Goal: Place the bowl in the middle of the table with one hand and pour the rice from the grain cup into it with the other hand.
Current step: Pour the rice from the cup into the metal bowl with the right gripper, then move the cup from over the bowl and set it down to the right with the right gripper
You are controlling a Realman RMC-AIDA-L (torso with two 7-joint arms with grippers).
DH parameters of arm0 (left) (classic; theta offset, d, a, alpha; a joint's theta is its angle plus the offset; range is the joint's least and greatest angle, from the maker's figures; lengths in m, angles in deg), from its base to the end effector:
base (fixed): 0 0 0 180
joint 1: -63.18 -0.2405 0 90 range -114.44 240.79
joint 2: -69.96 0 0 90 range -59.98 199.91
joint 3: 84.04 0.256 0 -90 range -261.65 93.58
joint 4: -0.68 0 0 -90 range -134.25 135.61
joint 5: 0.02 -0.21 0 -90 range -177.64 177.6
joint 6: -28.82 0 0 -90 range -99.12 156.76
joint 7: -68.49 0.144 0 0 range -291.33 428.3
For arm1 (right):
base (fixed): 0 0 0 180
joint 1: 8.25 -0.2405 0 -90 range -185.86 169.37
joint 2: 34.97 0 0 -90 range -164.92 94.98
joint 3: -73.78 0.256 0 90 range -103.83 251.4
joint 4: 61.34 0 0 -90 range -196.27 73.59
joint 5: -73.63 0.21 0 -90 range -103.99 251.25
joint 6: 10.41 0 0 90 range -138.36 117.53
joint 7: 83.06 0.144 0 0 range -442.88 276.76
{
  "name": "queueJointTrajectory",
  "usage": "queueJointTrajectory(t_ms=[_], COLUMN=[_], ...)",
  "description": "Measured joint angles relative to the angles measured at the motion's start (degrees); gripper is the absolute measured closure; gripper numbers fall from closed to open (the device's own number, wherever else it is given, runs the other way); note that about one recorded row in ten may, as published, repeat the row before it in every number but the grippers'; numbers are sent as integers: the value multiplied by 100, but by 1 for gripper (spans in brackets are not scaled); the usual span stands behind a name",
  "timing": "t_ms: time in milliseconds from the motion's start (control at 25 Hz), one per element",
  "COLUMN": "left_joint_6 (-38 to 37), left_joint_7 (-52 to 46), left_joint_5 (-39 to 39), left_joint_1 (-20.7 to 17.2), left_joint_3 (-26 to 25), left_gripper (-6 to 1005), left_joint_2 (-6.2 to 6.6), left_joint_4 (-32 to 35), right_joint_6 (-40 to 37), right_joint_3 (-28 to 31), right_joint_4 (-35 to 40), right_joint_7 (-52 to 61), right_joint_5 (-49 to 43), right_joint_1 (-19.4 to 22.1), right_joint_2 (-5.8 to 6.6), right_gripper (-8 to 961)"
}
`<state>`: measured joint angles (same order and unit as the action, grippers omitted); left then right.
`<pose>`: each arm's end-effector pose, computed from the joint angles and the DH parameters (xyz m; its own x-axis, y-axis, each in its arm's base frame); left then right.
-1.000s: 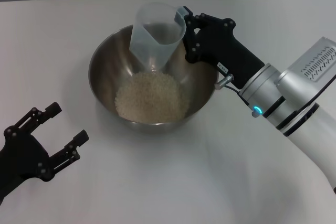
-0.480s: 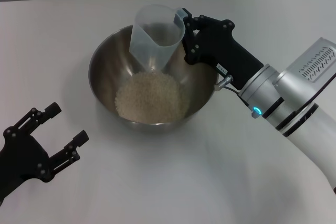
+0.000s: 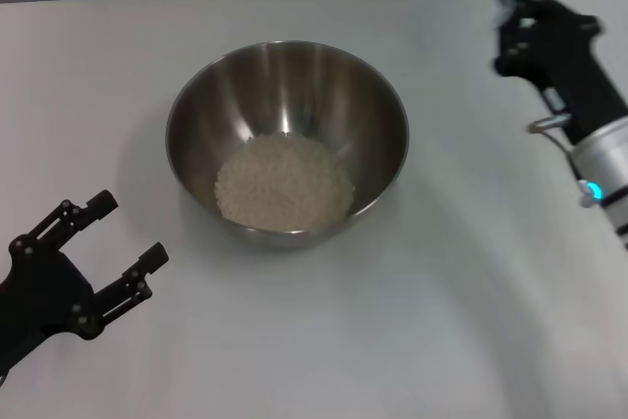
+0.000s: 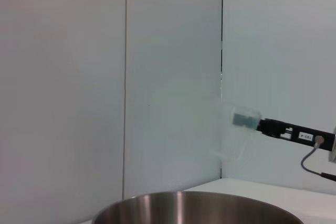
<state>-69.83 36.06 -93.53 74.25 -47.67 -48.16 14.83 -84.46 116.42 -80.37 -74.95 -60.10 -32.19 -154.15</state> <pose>-0.3303 0.2039 -0.0149 0.6916 -0.0174 0.7221 0.4546 -0.7664 -0.4538 0.2644 0.3253 -0.0353 0.6015 0.2000 -0.7734 -0.6938 -0.3491 -0.6299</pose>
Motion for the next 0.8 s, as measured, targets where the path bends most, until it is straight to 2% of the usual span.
queueJointTrajectory(t_ms=[120,800], left_joint_6=[-8,-23], left_joint_7=[0,0], left_joint_5=[-9,-18], left_joint_1=[12,42], left_joint_3=[15,19], left_gripper=[202,202], left_joint_2=[0,0], left_joint_4=[0,0], right_joint_6=[-27,247], right_joint_3=[292,323], right_joint_4=[299,485], right_joint_7=[-20,-28], right_joint_5=[7,26], right_joint_1=[109,117], right_joint_2=[0,-31], right_gripper=[952,952])
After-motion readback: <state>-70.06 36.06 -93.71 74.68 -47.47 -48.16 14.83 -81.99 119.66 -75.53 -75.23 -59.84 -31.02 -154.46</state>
